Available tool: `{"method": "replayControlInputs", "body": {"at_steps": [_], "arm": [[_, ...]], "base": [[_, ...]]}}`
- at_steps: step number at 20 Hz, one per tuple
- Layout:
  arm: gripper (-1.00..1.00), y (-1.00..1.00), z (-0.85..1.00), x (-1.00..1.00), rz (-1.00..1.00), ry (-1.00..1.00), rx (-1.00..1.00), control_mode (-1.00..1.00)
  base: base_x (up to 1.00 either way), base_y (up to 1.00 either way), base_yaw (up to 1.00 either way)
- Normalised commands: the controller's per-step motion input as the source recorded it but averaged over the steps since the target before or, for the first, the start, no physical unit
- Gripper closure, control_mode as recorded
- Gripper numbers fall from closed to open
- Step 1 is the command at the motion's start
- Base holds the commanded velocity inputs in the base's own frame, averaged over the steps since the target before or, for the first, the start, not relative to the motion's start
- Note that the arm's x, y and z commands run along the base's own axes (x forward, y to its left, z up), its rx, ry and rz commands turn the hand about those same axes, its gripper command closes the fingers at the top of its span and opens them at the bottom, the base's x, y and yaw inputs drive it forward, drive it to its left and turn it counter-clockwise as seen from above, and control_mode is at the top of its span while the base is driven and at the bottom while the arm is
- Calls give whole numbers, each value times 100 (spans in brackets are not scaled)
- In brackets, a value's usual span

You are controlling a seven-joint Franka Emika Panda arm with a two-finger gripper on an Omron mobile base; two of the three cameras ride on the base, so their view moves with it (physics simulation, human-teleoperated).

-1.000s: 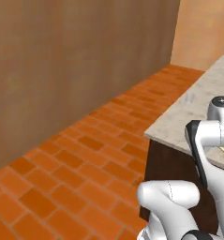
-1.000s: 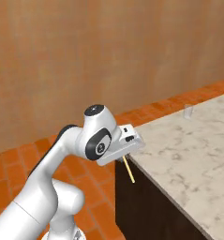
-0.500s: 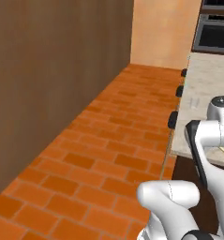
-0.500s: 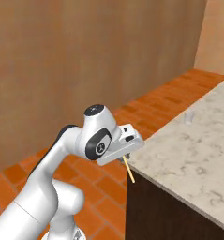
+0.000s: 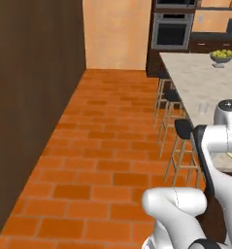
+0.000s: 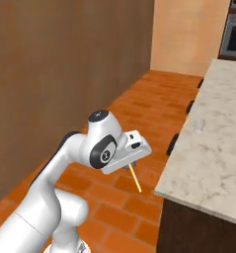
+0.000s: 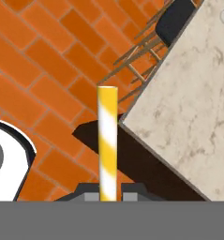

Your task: Take a straw from the drawer in front and place it inside the glass cup on the dining counter.

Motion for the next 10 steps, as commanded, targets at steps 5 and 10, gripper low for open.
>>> {"method": "replayControlInputs", "body": {"at_steps": [5, 10], "arm": [[100, 0, 0, 0, 0, 0, 0, 100], [100, 0, 0, 0, 0, 0, 0, 100]], "base": [[95, 71, -58], [91, 67, -61]]}}
